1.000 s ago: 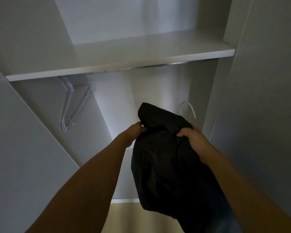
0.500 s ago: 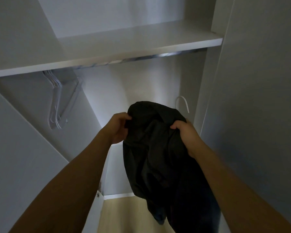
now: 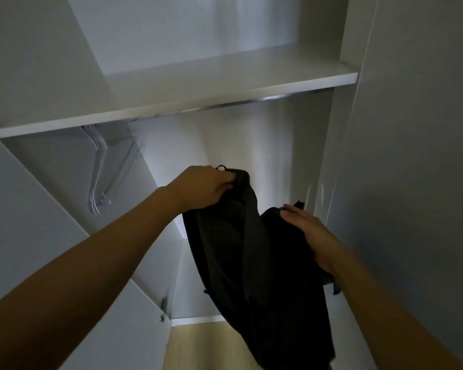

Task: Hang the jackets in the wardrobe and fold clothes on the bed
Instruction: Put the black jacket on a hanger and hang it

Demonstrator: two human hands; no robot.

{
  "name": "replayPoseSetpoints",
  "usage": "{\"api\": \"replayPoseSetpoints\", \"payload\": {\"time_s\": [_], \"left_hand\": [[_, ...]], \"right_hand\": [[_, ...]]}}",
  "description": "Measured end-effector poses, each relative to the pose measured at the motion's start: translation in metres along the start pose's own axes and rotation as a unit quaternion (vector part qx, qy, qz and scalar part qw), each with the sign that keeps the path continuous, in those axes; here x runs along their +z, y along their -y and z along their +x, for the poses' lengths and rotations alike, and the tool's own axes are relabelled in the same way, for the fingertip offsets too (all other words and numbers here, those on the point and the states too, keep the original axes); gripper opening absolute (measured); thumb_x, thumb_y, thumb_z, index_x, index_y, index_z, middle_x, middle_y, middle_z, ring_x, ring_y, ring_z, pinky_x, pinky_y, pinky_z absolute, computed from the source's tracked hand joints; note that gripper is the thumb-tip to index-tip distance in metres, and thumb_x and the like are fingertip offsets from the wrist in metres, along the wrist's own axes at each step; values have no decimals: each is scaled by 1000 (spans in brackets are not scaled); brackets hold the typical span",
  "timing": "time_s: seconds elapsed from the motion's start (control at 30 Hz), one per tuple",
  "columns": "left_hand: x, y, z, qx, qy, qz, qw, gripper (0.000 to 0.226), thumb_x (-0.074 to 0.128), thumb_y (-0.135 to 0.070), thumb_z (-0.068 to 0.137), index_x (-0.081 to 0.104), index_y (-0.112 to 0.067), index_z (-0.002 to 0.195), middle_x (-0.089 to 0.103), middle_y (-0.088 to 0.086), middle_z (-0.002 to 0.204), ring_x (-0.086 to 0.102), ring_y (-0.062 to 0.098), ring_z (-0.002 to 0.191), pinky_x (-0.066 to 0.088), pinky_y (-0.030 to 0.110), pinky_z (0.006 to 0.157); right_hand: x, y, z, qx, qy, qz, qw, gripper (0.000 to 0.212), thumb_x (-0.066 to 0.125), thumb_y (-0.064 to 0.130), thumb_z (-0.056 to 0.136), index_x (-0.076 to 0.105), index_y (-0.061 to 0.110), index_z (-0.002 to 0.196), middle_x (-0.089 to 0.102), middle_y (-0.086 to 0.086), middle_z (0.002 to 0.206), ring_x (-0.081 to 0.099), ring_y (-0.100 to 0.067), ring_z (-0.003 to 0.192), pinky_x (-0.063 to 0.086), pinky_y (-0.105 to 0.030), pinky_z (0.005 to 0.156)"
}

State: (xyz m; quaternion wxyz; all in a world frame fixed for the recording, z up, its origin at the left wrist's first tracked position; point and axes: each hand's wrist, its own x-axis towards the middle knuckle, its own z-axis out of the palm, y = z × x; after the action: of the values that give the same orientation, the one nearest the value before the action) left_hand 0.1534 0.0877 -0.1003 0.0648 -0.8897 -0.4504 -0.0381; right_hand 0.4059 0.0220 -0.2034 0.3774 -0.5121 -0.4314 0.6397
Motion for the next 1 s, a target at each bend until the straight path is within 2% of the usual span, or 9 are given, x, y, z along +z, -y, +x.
{"api": "replayPoseSetpoints", "payload": {"time_s": [0.1,0.23,0.33,0.43,0.53,0.6,0.73,0.87,1.0], "left_hand": [[-11,-15,-5,79,0,49,996,29,46,-36,100,53,-14,83,45,-7,64,44,11,59,31,27,59],[-20,-30,-5,33,-40,-117,992,26,55,-32,97,58,-13,80,53,-8,63,50,6,55,39,21,57],[-20,-39,-8,9,-35,-194,980,17,58,-26,96,59,-16,82,56,-13,67,56,0,65,42,13,58],[-19,-33,-14,-50,-12,-285,957,14,57,-20,96,56,-22,109,62,-10,94,59,1,84,48,12,72],[-14,-21,-28,-133,28,-331,934,32,55,-11,96,47,-28,122,60,-5,115,60,7,91,53,24,77],[-9,-19,-36,-152,29,-340,927,34,52,-3,96,52,-31,115,59,-6,119,59,4,84,50,16,71],[-4,-22,-39,-194,-10,-470,861,44,39,17,87,59,-22,95,68,-4,92,62,28,81,50,33,68],[0,-25,-35,-262,15,-599,757,27,58,-4,80,59,-19,103,64,6,96,60,24,96,48,29,79],[17,-19,-32,-307,165,-555,756,49,80,-34,77,54,-25,118,71,8,102,69,17,88,57,27,68]], "right_hand": [[11,16,1,-53,-23,-44,997,56,78,53,70,56,53,122,27,14,139,47,-17,115,40,-32,102],[30,30,1,-98,15,-128,987,33,80,61,61,60,65,87,28,17,120,42,4,95,34,-10,82],[40,29,9,-133,-11,-150,980,12,78,43,74,68,37,72,35,12,107,47,3,96,35,-3,73],[38,23,15,-165,-72,-130,975,26,65,18,87,54,20,63,40,5,97,51,3,82,37,1,66],[33,15,16,-219,-169,-121,953,34,56,-1,86,39,16,62,42,2,85,45,4,63,37,-6,62],[30,11,15,-244,-194,-129,941,29,49,-9,83,43,17,72,46,3,80,46,-4,65,39,-12,62],[29,11,14,-266,-133,-170,940,64,39,-8,91,46,36,137,51,21,105,54,9,94,40,-2,83],[29,10,18,-238,-200,-199,929,29,38,-6,92,65,2,102,50,6,88,54,-15,82,41,-7,70],[25,6,15,-200,-205,-204,936,14,42,5,90,52,-4,90,54,-16,88,49,-18,66,40,-30,58]]}}
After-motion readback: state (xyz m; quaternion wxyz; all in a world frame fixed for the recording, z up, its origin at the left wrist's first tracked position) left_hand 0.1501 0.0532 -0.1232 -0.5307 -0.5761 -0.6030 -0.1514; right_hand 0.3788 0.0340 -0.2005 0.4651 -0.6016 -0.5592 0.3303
